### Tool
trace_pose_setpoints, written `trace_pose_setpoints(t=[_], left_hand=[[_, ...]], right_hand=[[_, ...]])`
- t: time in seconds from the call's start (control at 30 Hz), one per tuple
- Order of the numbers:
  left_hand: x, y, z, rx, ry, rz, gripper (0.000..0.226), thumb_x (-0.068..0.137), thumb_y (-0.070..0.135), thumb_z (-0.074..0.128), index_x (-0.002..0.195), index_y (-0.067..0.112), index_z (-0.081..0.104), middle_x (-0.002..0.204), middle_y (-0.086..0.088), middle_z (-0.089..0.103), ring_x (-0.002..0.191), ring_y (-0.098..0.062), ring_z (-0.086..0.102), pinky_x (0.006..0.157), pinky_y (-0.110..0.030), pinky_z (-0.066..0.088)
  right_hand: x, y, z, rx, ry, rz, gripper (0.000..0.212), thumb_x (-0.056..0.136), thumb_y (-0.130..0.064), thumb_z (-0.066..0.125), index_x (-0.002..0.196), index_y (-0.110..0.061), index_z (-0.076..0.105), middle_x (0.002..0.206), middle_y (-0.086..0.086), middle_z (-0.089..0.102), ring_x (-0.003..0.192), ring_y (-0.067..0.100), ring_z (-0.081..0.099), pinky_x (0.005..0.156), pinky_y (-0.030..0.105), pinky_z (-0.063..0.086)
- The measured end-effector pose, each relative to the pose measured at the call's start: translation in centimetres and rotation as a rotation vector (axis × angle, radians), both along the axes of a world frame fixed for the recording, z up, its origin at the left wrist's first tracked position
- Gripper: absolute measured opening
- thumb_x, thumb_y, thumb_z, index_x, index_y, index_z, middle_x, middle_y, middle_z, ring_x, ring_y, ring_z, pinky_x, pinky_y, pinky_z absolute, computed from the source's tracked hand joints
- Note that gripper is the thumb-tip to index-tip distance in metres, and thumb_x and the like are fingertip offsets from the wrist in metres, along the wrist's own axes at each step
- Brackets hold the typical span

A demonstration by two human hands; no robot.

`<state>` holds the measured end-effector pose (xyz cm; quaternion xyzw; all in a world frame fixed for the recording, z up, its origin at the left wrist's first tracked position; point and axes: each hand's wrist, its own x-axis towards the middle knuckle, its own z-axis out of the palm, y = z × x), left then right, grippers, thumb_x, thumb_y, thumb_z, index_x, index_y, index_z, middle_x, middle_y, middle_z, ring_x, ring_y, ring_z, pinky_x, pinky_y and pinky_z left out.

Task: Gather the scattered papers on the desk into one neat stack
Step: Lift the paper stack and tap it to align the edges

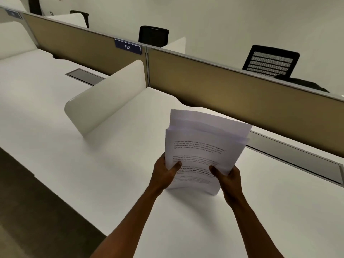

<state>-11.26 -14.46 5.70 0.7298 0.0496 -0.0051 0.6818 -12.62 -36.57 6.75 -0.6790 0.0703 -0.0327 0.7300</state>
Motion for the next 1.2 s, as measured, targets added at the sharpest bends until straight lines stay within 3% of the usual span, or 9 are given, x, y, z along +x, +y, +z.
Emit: trace_pose_setpoints(t=[0.2, 0.43, 0.67, 0.73, 0.83, 0.93, 1.1, 1.2], left_hand=[[0.1, 0.2, 0.0, 0.024, -0.006, 0.011, 0.041, 0.08, 0.031, 0.067, 0.119, 0.016, 0.065, 0.109, -0.003, 0.073, 0.097, -0.023, 0.071, 0.081, -0.047, 0.061], [0.1, 1.4, 0.9, -0.075, -0.085, 0.03, 0.046, 0.079, 0.025, 0.076, 0.123, 0.023, 0.061, 0.111, 0.003, 0.071, 0.101, -0.015, 0.068, 0.081, -0.03, 0.061], [0.3, 0.5, 0.7, -0.044, -0.072, 0.032, 0.033, 0.079, 0.024, 0.073, 0.112, 0.028, 0.068, 0.106, 0.003, 0.074, 0.098, -0.021, 0.07, 0.078, -0.033, 0.061], [0.3, 0.6, 0.8, -0.05, -0.077, 0.043, 0.035, 0.079, 0.026, 0.072, 0.113, 0.026, 0.067, 0.107, 0.002, 0.074, 0.096, -0.021, 0.071, 0.078, -0.032, 0.062], [0.1, 0.4, 0.3, -0.053, -0.068, 0.045, 0.046, 0.078, 0.028, 0.074, 0.122, 0.027, 0.06, 0.111, 0.005, 0.07, 0.1, -0.015, 0.068, 0.08, -0.031, 0.061], [-0.3, 0.1, -0.8, -0.04, -0.015, 0.046, 0.049, 0.077, 0.028, 0.074, 0.124, 0.028, 0.058, 0.113, 0.005, 0.068, 0.104, -0.017, 0.066, 0.082, -0.033, 0.061], [-0.6, -0.3, -0.8, -0.049, -0.024, 0.056, 0.038, 0.079, 0.029, 0.071, 0.116, 0.025, 0.065, 0.109, 0.001, 0.072, 0.098, -0.02, 0.069, 0.078, -0.033, 0.062], [-0.6, -0.5, -1.3, -0.013, -0.006, 0.029, 0.036, 0.08, 0.023, 0.072, 0.115, 0.023, 0.067, 0.109, 0.0, 0.072, 0.101, -0.021, 0.069, 0.085, -0.039, 0.061]], right_hand=[[0.0, 0.4, -0.1, -0.04, 0.022, -0.012, 0.029, 0.081, -0.013, 0.074, 0.109, -0.02, 0.069, 0.106, 0.005, 0.074, 0.099, 0.032, 0.068, 0.081, 0.047, 0.059], [-0.4, 0.2, 0.3, -0.063, -0.058, 0.016, 0.052, 0.074, -0.02, 0.079, 0.122, -0.016, 0.06, 0.114, 0.004, 0.071, 0.105, 0.024, 0.066, 0.084, 0.039, 0.057], [-0.6, 1.2, -0.6, -0.015, 0.025, 0.01, 0.041, 0.077, -0.011, 0.076, 0.117, -0.012, 0.065, 0.111, 0.01, 0.07, 0.104, 0.033, 0.064, 0.091, 0.055, 0.054], [-0.6, 1.0, -0.4, -0.012, 0.027, 0.004, 0.038, 0.079, -0.008, 0.075, 0.115, -0.013, 0.065, 0.11, 0.011, 0.069, 0.102, 0.033, 0.064, 0.091, 0.055, 0.055], [-0.7, 1.0, -0.6, -0.032, 0.029, 0.01, 0.048, 0.072, -0.02, 0.075, 0.118, -0.014, 0.064, 0.111, 0.008, 0.069, 0.103, 0.032, 0.064, 0.088, 0.05, 0.057], [-1.1, 1.4, -1.5, -0.062, 0.05, 0.023, 0.044, 0.07, -0.024, 0.076, 0.113, -0.021, 0.065, 0.111, 0.004, 0.069, 0.104, 0.03, 0.064, 0.086, 0.045, 0.059], [-1.4, 1.1, -2.1, -0.06, 0.047, -0.028, 0.045, 0.073, -0.019, 0.076, 0.116, -0.012, 0.065, 0.11, 0.008, 0.07, 0.101, 0.03, 0.066, 0.089, 0.054, 0.056], [-1.8, 1.6, -3.0, -0.07, 0.077, -0.049, 0.042, 0.078, -0.008, 0.078, 0.116, -0.02, 0.064, 0.112, 0.006, 0.068, 0.103, 0.028, 0.063, 0.091, 0.055, 0.054]])
